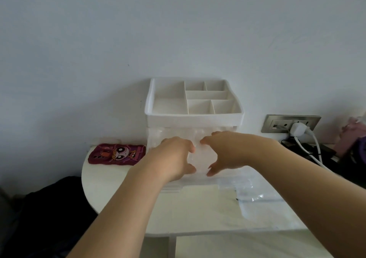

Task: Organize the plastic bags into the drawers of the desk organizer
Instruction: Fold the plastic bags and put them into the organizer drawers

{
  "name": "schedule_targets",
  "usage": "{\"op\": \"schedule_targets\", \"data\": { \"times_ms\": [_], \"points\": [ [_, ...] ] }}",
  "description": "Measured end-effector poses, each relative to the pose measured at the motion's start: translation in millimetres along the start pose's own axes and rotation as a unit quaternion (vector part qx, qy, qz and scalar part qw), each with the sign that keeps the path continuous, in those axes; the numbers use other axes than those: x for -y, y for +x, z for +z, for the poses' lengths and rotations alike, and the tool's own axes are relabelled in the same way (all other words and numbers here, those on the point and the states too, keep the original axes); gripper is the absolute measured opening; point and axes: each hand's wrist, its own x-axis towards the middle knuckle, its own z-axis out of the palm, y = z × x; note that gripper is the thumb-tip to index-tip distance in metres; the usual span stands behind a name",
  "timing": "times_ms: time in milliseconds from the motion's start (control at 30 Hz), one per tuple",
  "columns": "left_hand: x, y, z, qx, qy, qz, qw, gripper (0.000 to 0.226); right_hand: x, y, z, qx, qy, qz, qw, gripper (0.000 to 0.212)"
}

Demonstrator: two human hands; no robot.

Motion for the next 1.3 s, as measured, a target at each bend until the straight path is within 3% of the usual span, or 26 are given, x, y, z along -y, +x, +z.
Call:
{"op": "schedule_targets", "data": {
  "times_ms": [133, 233, 367, 467, 533, 600, 700, 767, 800, 867, 967, 1167, 1300],
  "points": [
    [1.8, 3.4, 2.8, 0.002, 0.045, -0.013, 0.999, 0.065, -3.4, 1.8, 4.5, 0.030, 0.006, 0.012, 0.999, 0.072],
    [5.2, 6.9, 2.2, 0.017, 0.058, -0.028, 0.998, 0.071, -4.8, -4.9, 4.1, -0.013, 0.002, -0.001, 1.000, 0.063],
    [1.8, 8.7, 0.1, -0.011, 0.081, -0.034, 0.996, 0.062, -19.5, -30.4, -4.9, -0.209, 0.090, -0.049, 0.972, 0.041],
    [-2.6, 8.2, -0.3, -0.070, 0.077, 0.007, 0.995, 0.047, -40.8, -52.9, 6.3, -0.381, 0.220, -0.042, 0.897, 0.008],
    [-7.8, 6.2, -1.7, -0.101, 0.021, 0.054, 0.993, 0.026, -58.3, -65.2, 26.9, -0.428, 0.277, 0.009, 0.860, 0.011],
    [-13.5, 3.5, -1.8, -0.076, -0.034, 0.096, 0.992, 0.009, -76.3, -69.2, 52.3, -0.383, 0.289, 0.074, 0.874, 0.022],
    [-12.9, 4.2, 3.4, -0.012, -0.049, 0.129, 0.990, 0.011, -92.8, -68.9, 80.0, -0.152, 0.236, 0.128, 0.951, 0.027],
    [-12.2, 7.8, 7.3, -0.004, -0.056, 0.131, 0.990, 0.014, -96.5, -69.4, 95.7, -0.004, 0.174, 0.113, 0.978, 0.023],
    [-11.7, 9.8, 9.4, -0.005, -0.054, 0.129, 0.990, 0.023, -96.5, -69.5, 103.6, 0.032, 0.150, 0.106, 0.982, 0.019],
    [-9.8, 13.1, 9.8, -0.007, -0.032, 0.137, 0.990, 0.046, -94.7, -67.9, 116.2, 0.039, 0.108, 0.099, 0.988, 0.019],
    [-7.6, 19.3, 8.3, -0.004, 0.008, 0.130, 0.991, 0.065, -91.3, -62.8, 129.5, 0.012, 0.072, 0.086, 0.994, 0.036],
    [-4.6, 31.6, 14.0, 0.007, 0.056, 0.096, 0.994, 0.071, -98.6, -59.0, 141.2, 0.042, 0.102, 0.084, 0.990, 0.060],
    [-3.8, 28.6, 13.3, -0.016, 0.041, 0.102, 0.994, 0.068, -100.0, -54.9, 140.4, -0.009, 0.117, 0.102, 0.988, 0.044]
  ]
}}
